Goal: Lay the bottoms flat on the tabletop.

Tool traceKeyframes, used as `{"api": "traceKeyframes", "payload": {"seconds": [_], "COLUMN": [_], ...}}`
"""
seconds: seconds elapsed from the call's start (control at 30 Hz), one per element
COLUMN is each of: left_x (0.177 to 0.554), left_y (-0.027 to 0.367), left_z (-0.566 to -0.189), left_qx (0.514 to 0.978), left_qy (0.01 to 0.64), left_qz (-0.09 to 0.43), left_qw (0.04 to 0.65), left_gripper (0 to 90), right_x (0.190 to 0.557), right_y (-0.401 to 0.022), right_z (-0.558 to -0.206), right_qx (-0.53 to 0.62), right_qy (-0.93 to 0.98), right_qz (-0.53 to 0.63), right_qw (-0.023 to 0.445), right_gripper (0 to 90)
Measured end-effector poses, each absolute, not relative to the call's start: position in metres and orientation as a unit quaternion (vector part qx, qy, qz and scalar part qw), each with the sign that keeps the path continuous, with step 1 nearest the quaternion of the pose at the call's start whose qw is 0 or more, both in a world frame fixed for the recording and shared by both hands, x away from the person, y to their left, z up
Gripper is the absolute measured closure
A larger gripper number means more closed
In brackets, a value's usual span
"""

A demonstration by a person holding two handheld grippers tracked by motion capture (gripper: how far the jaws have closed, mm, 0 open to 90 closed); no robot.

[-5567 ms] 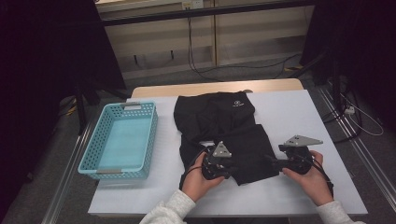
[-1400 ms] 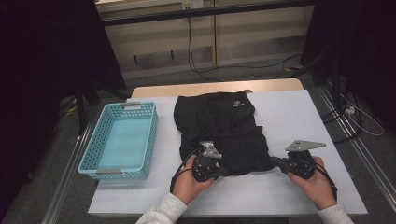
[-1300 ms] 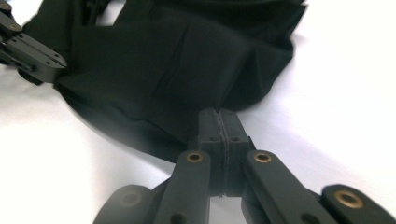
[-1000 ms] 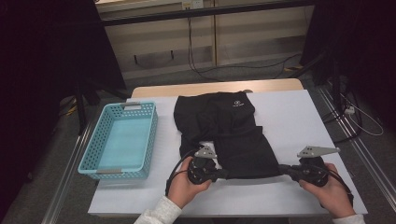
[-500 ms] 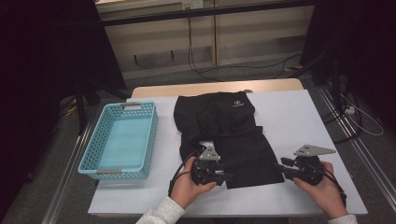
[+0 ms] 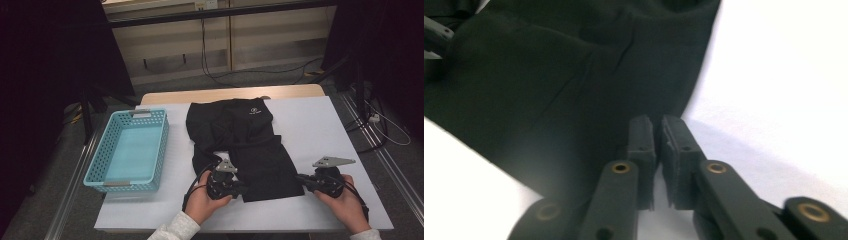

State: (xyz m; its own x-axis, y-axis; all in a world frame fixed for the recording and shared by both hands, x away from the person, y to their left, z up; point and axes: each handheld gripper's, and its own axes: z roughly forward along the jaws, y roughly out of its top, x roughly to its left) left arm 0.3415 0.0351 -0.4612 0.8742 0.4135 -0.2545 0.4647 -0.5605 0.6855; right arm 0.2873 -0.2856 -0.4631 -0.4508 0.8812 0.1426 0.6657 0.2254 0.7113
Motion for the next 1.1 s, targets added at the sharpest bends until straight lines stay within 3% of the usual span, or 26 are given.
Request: {"api": "traceKeyframes", "payload": {"seconds": [0.17, 1.1], "left_x": [0.342, 0.326], "left_y": [0.036, 0.044], "left_z": [-0.461, -0.449], "left_qx": [0.884, 0.892], "left_qy": [0.249, 0.224], "left_qz": [-0.048, -0.102], "left_qw": [0.393, 0.379], "left_gripper": [87.1, 88.7], "right_x": [0.285, 0.244], "right_y": [-0.285, -0.292], "right_z": [-0.462, -0.459], "right_qx": [0.497, 0.487], "right_qy": [0.774, 0.784], "right_qz": [0.367, 0.375], "right_qw": [0.139, 0.089], "right_gripper": [89.9, 90.0]}}
